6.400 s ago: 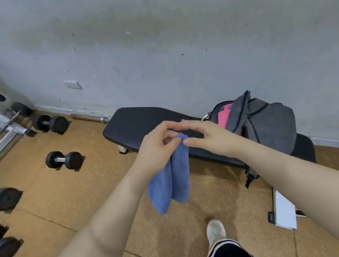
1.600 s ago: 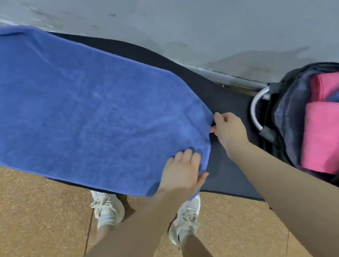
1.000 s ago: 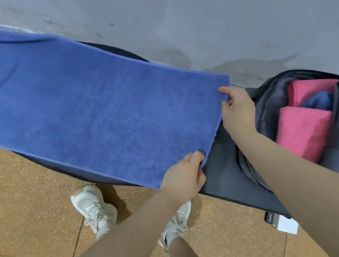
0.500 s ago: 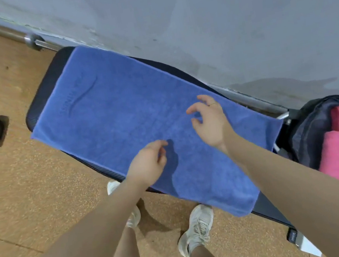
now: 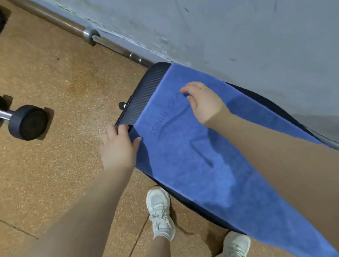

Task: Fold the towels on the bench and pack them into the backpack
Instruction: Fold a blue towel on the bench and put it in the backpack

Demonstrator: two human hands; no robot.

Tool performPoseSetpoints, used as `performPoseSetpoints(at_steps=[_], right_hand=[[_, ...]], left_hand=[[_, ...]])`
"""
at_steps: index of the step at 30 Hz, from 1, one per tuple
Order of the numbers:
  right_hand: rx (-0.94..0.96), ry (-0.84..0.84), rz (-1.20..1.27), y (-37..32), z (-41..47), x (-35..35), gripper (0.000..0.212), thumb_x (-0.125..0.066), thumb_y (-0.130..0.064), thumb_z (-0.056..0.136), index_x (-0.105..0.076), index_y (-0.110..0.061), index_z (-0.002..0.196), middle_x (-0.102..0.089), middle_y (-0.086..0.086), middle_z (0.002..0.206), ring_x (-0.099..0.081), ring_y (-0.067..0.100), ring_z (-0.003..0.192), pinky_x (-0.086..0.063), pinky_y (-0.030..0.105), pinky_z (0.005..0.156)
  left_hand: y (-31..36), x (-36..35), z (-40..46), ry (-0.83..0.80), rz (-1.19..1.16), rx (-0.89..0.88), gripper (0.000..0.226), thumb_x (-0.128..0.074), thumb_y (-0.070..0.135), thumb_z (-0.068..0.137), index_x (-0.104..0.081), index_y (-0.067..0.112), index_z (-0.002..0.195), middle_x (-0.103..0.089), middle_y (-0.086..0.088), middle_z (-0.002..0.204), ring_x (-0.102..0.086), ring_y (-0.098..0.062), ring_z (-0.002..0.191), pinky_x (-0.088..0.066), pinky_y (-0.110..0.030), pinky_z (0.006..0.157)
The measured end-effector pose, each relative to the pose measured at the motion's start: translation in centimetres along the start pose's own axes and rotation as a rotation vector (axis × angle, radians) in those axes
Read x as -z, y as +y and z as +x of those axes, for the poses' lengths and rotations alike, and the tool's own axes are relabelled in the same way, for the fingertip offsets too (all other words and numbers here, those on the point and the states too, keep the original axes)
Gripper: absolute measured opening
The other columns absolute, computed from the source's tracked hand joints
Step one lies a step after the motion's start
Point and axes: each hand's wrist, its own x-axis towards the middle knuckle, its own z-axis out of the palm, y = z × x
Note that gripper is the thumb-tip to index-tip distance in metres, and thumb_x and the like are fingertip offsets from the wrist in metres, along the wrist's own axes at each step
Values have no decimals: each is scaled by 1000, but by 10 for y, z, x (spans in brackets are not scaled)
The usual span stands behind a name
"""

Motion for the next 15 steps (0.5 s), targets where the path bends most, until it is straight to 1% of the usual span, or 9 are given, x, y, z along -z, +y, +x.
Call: performPoseSetpoints(at_steps=[2, 5, 7, 9, 10, 11, 12, 13, 15], right_hand=[[25, -56, -65, -12, 23, -7, 40, -33, -8, 97, -43, -15, 135, -33, 1, 148, -41, 22, 129, -35, 35, 106], [45, -93, -92, -28, 48, -14, 45, -32, -1, 96, -40, -16, 138, -24, -3, 152, -37, 17, 132, -32, 26, 107], [55, -111, -144, -33, 59, -14, 51, -34, 5, 93, -38, -16, 140, -22, -1, 153, -40, 20, 129, -36, 30, 104], [39, -241, -357, -37, 67, -8, 62, -40, 11, 86, -34, -16, 142, -23, 2, 151, -49, 26, 118, -46, 38, 92], [34, -270, -489, -38, 71, -5, 64, -45, 12, 82, -35, -14, 140, -29, 7, 146, -54, 29, 107, -50, 39, 79], [90, -191, -607, -39, 72, -3, 63, -54, 13, 75, -43, -9, 133, -41, 13, 134, -57, 30, 89, -49, 37, 60], [168, -130, -732, -41, 70, 0, 60, -65, 14, 59, -56, -6, 114, -55, 17, 110, -52, 29, 64, -35, 30, 40], [201, -30, -870, -43, 68, 4, 54, -70, 14, 37, -63, -6, 87, -59, 15, 81, -37, 25, 46, -14, 20, 36], [251, 145, -1012, -38, 78, 12, 42, -65, 5, 15, -52, -16, 49, -48, 2, 46, -22, 20, 34, 1, 16, 46]], left_hand=[[-7, -2, 6, -33, -5, -17, 39, -54, 35, 90, -48, 7, 117, -42, -15, 125, -41, -35, 114, -40, -44, 90], [-10, 0, 12, -105, -72, -25, 30, -54, 31, 90, -55, 6, 106, -44, -12, 114, -43, -32, 109, -40, -41, 88], [-9, 4, 17, -170, -103, -18, 27, -55, 29, 90, -57, 6, 104, -43, -12, 113, -42, -31, 108, -41, -41, 89], [-11, 10, 21, -211, -131, -14, 20, -56, 26, 88, -58, 8, 96, -43, -10, 109, -45, -30, 104, -42, -40, 87], [-12, 12, 23, -220, -146, -19, 15, -56, 24, 87, -56, 9, 90, -42, -8, 104, -48, -30, 99, -43, -39, 82], [-13, 15, 24, -229, -162, -28, 12, -55, 23, 87, -52, 11, 84, -41, -6, 99, -50, -30, 94, -42, -36, 77], [-15, 18, 25, -242, -175, -37, 12, -55, 21, 87, -49, 12, 81, -40, -5, 96, -52, -30, 90, -41, -34, 71], [-17, 20, 27, -258, -188, -47, 13, -54, 20, 87, -46, 13, 80, -41, -4, 94, -52, -29, 85, -39, -32, 67], [-20, 25, 29, -292, -231, -53, 12, -54, 18, 86, -45, 13, 79, -45, -4, 89, -51, -26, 77, -37, -30, 62]])
